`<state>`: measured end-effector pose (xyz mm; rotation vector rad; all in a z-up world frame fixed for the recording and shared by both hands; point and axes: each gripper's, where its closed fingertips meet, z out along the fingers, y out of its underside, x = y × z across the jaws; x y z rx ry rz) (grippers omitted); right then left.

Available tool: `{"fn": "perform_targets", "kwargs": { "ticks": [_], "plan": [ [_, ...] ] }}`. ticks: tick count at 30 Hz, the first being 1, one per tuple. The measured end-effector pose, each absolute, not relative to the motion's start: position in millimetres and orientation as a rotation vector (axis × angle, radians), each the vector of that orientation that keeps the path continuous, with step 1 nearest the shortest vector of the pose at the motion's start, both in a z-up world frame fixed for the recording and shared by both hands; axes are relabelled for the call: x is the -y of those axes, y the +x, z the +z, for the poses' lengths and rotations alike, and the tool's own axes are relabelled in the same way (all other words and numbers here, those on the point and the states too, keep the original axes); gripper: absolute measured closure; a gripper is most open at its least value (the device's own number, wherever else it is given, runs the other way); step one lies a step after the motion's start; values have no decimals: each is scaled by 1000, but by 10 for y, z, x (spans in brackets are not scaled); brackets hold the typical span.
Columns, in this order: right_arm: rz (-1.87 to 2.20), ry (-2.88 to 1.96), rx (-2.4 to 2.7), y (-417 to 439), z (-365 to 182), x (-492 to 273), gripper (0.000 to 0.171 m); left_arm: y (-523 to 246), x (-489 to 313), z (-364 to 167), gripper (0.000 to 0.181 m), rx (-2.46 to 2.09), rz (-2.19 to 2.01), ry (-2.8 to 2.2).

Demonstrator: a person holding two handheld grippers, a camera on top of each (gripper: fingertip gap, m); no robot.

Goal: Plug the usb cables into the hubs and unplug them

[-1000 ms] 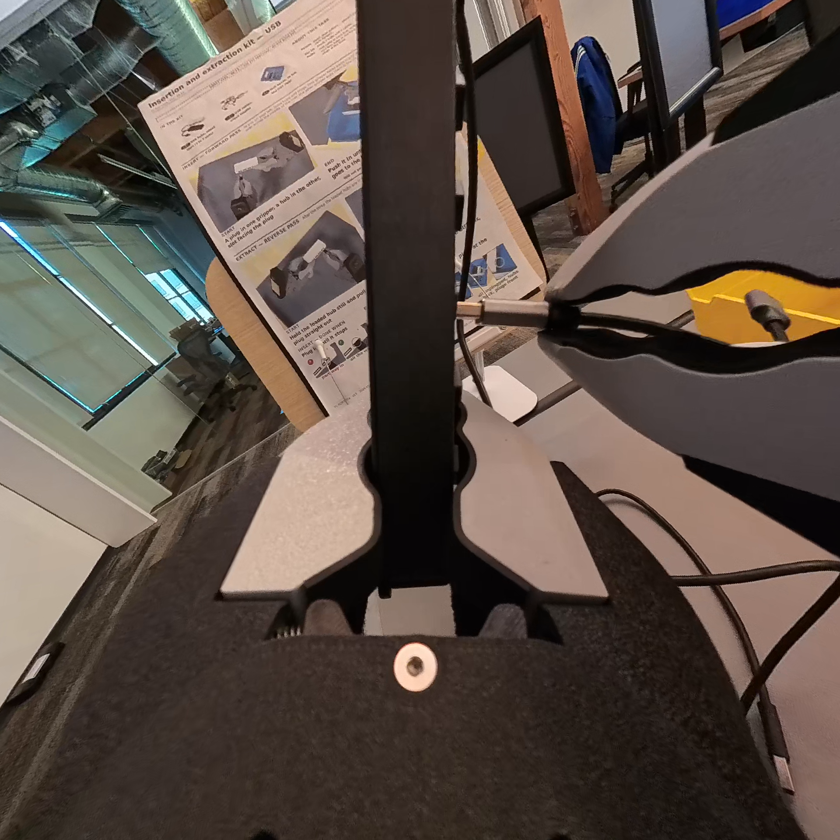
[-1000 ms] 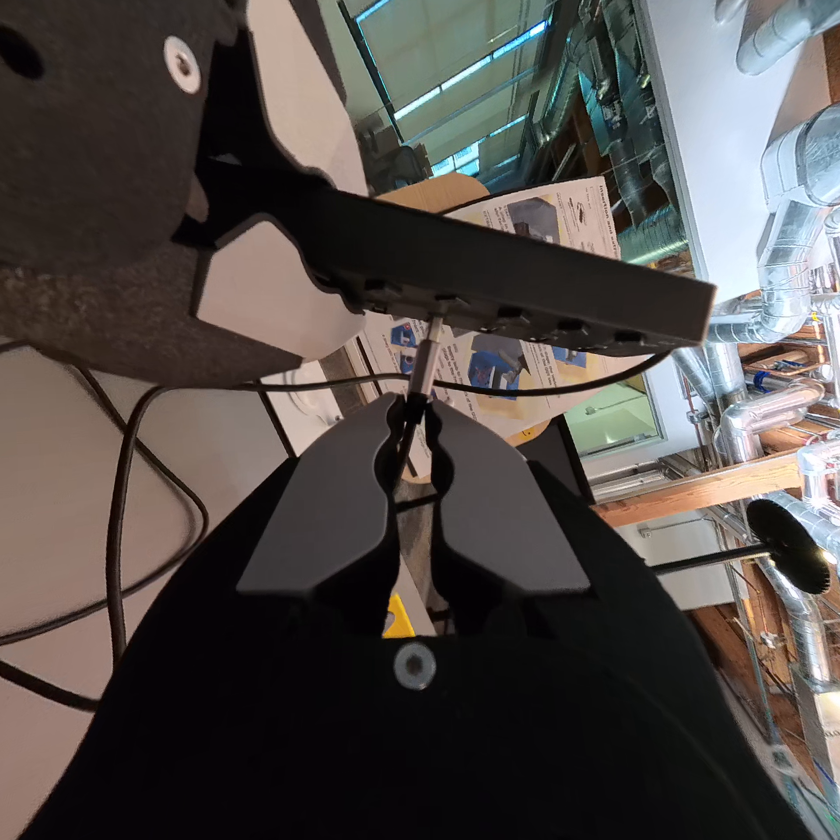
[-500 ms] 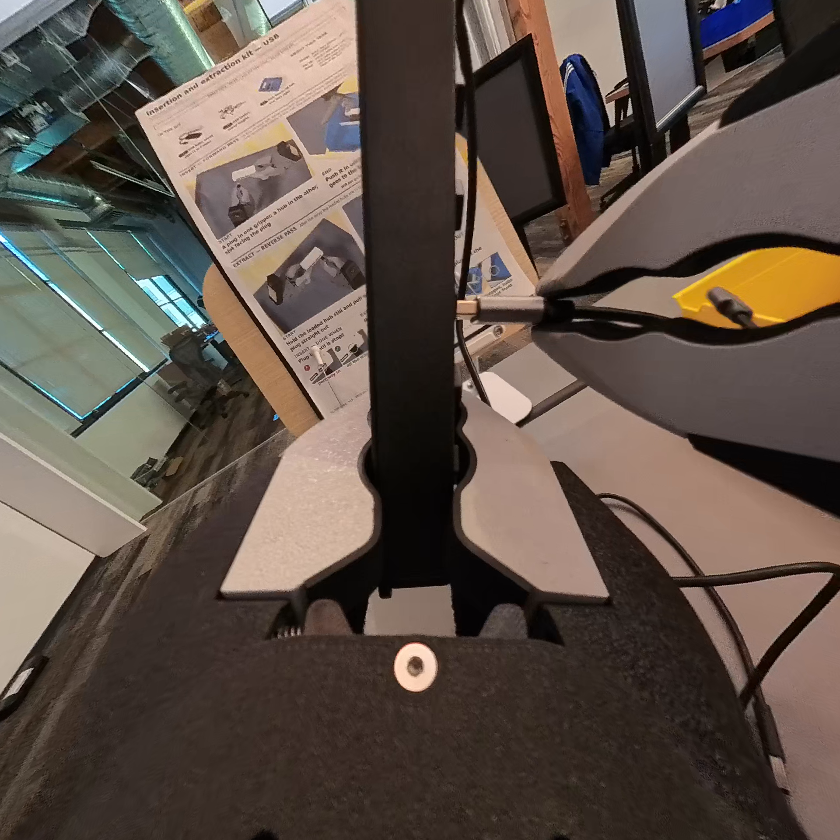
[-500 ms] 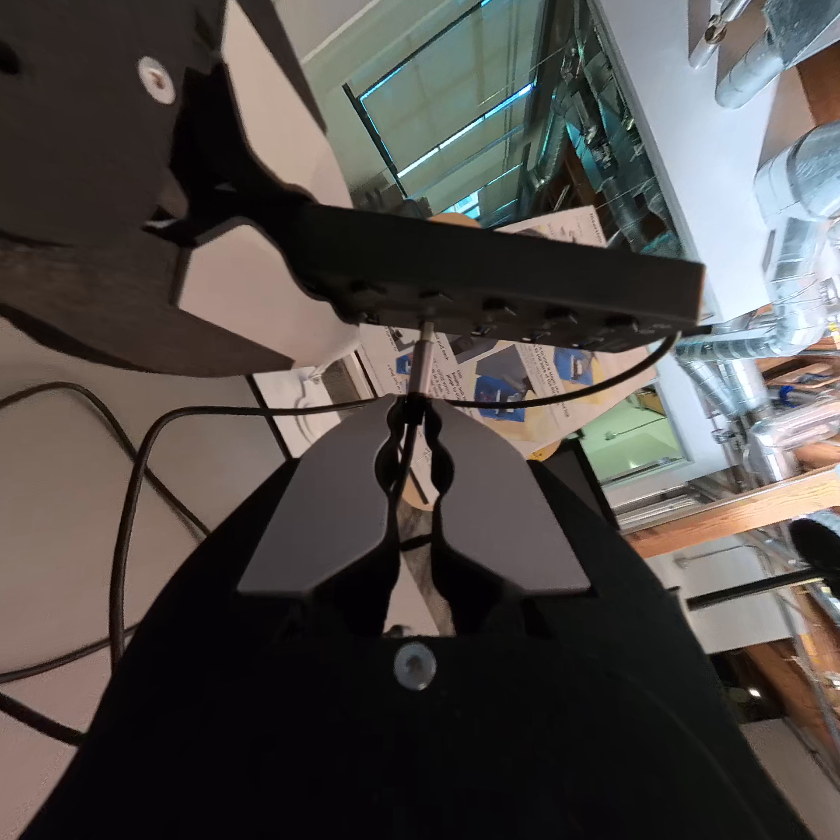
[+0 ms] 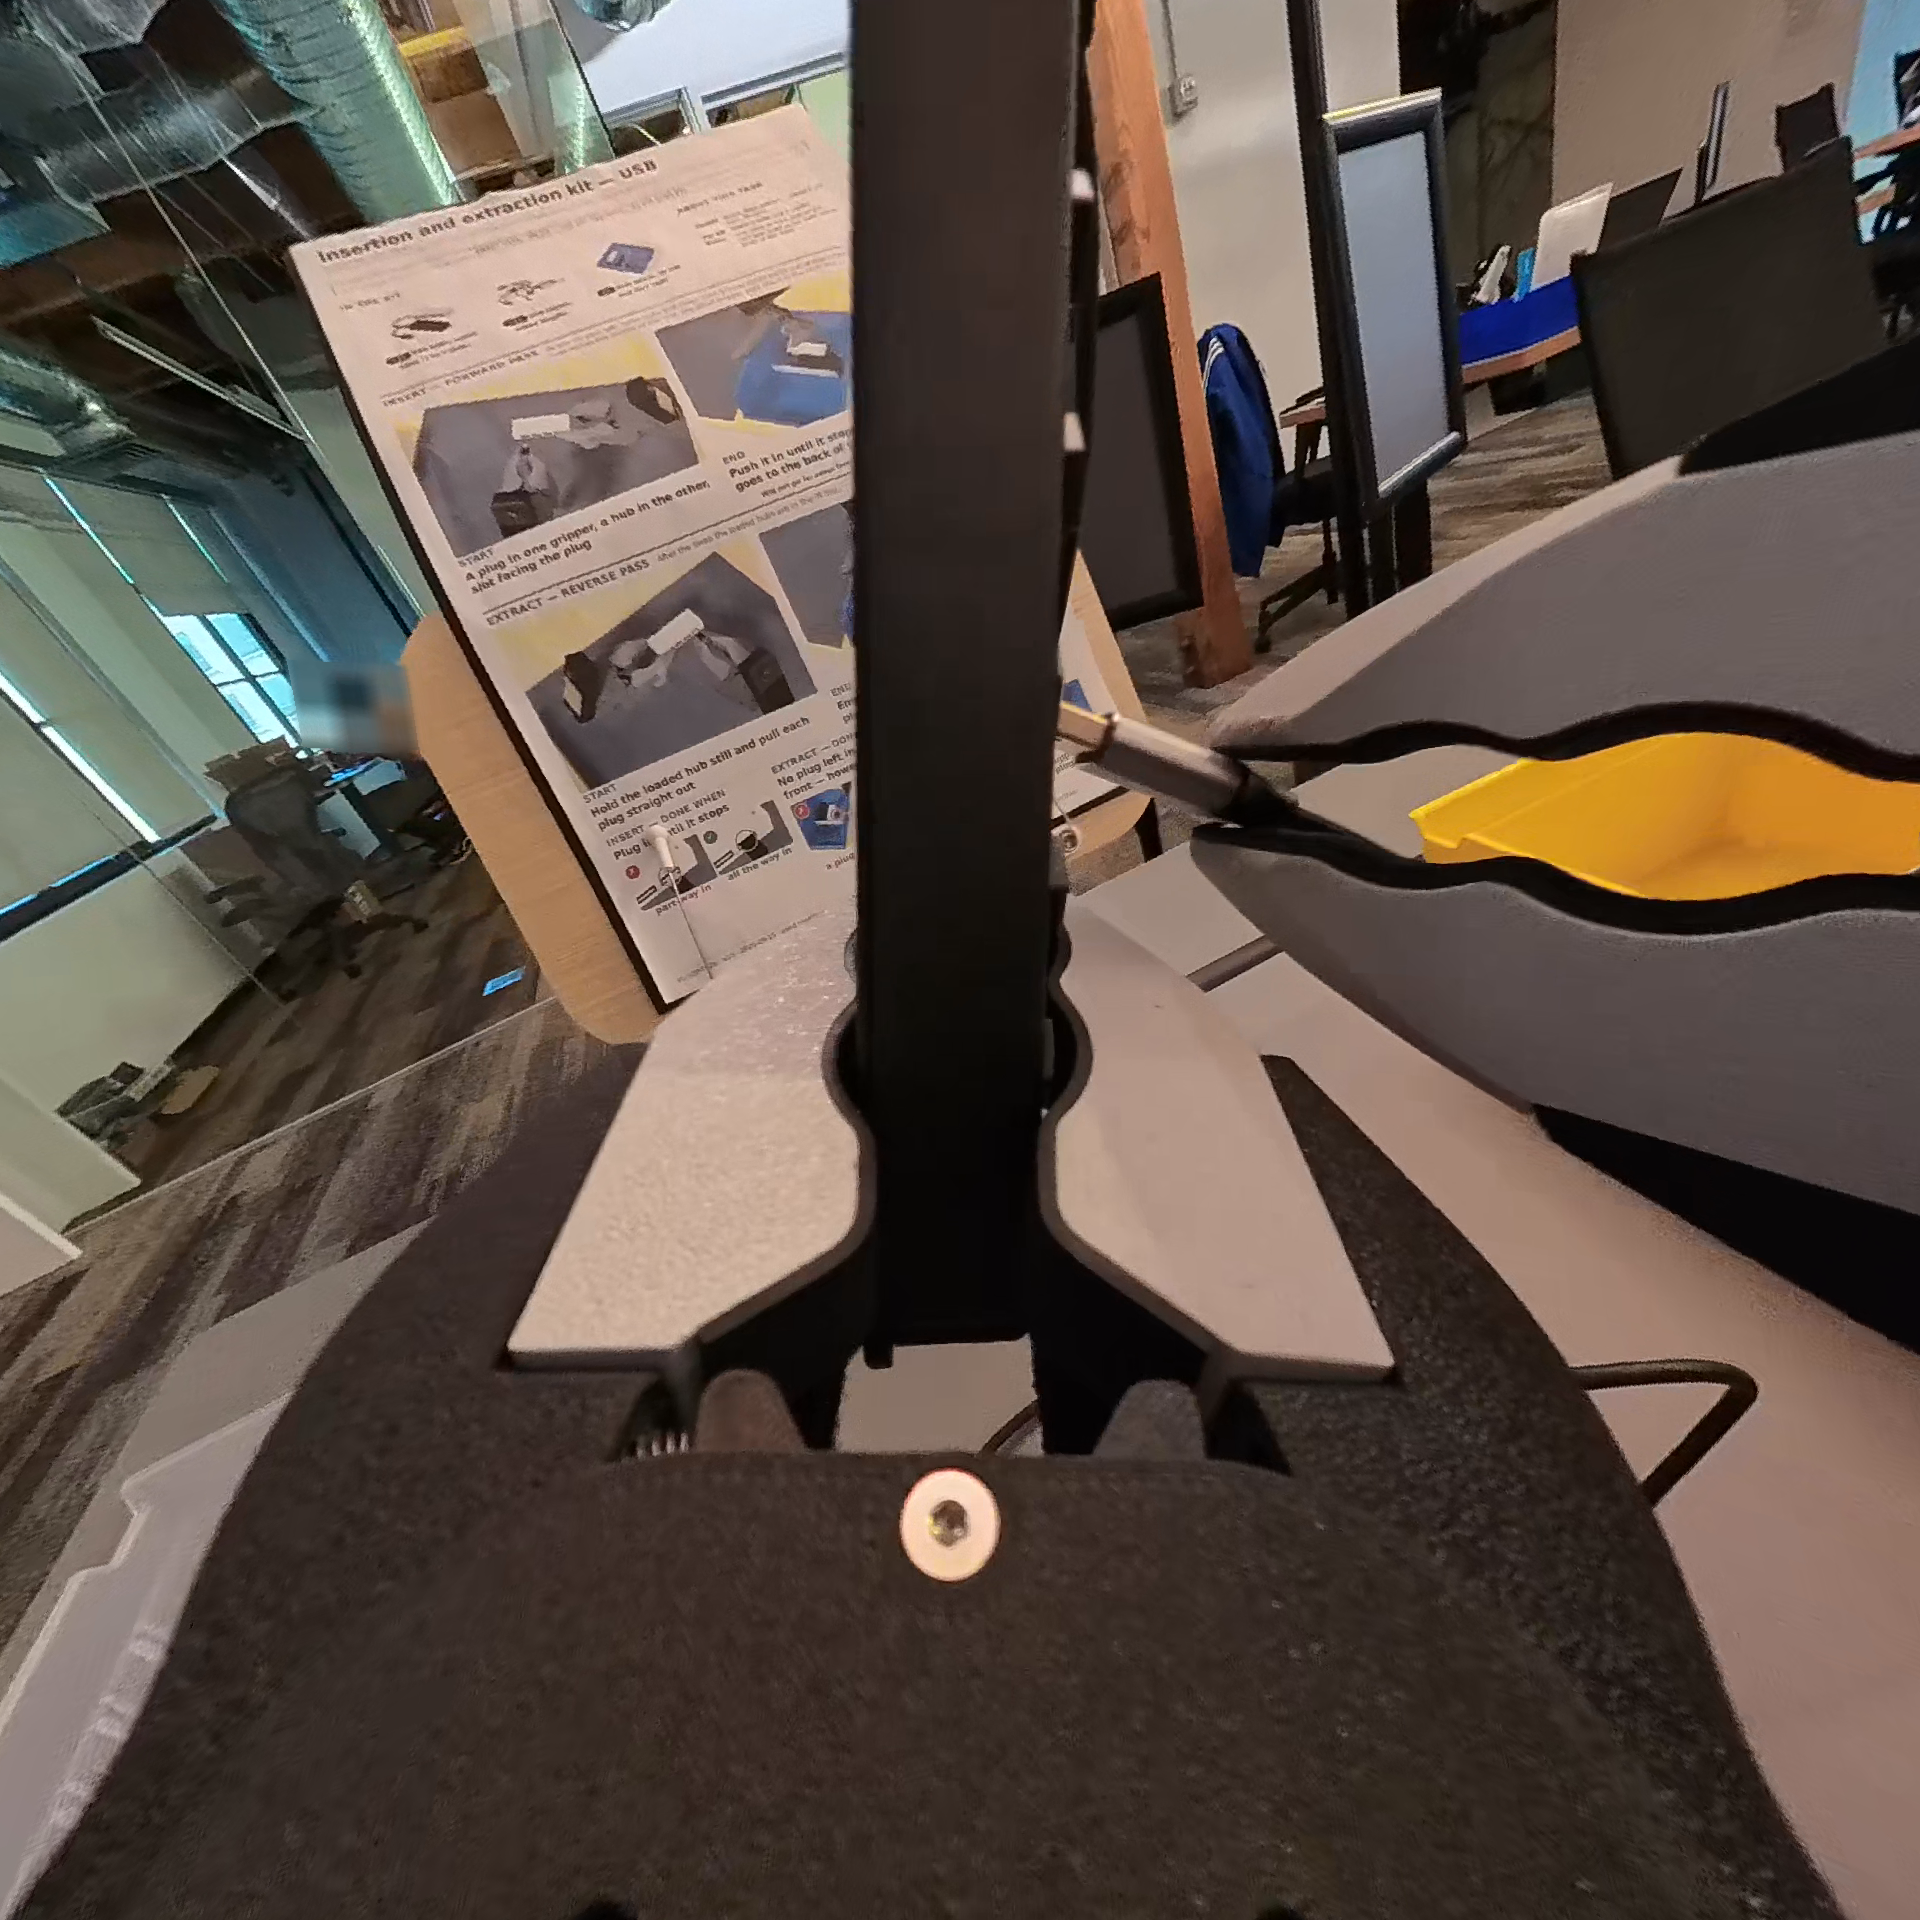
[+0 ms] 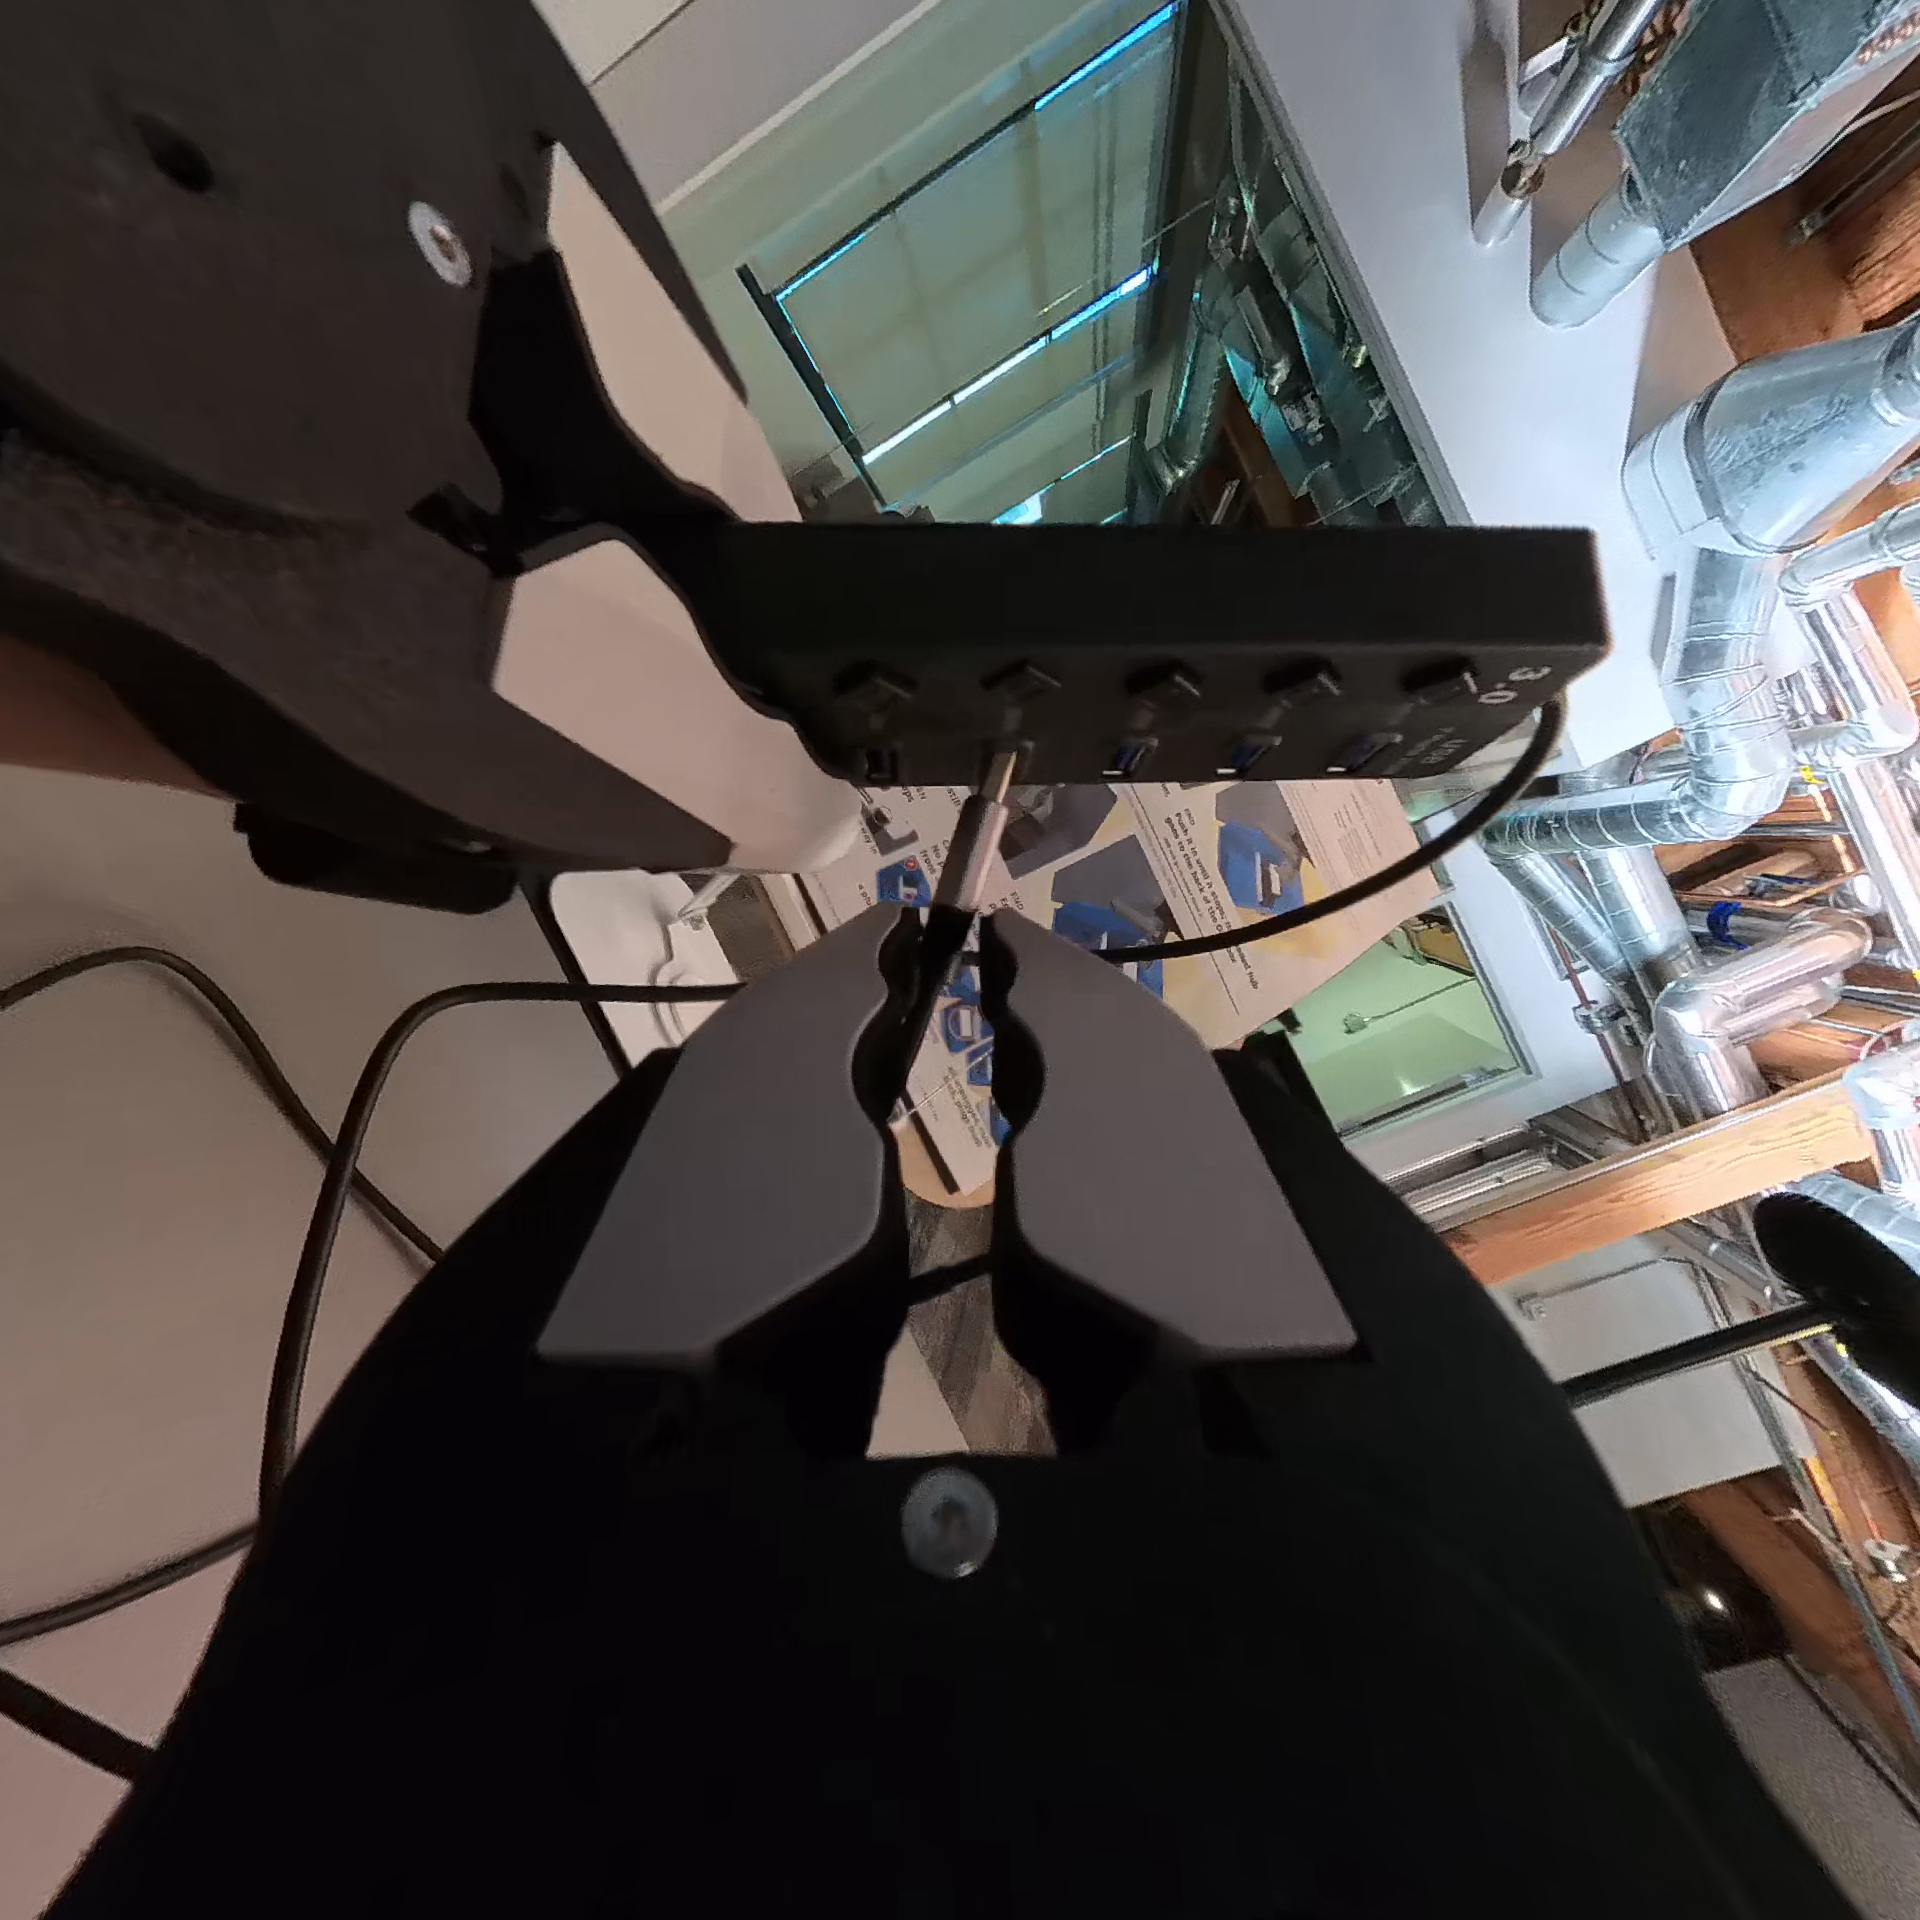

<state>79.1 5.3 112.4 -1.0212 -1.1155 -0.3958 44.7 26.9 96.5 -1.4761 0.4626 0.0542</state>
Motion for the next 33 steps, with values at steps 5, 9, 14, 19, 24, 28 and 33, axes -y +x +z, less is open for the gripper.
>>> {"fn": "perform_targets", "kwargs": {
  "ticks": [5, 9, 14, 19, 24, 28, 33],
  "plan": [
    [-352, -1039, 1097, 808, 1140, -64, 161, 459, -244, 1002, 155, -459, 61, -1448],
    [-374, -1015, 1088, 812, 1158, -55, 161, 463, -221, 1037, 154, -453, 54, -1432],
    [-481, -1018, 1128, 816, 1120, -51, 161, 407, -241, 1023, 154, -478, 167, -1446],
    [-551, -1026, 1141, 904, 1124, -105, 162, 460, -263, 962, 154, -512, 171, -1467],
    [-622, -1004, 1161, 920, 1106, -130, 162, 466, -276, 934, 152, -531, 216, -1469],
    [-517, -1027, 1163, 892, 1080, -132, 162, 472, -286, 912, 153, -537, 172, -1489],
    [-477, -1058, 1158, 924, 1102, -120, 162, 503, -272, 936, 152, -574, 188, -1454]
  ]
}}
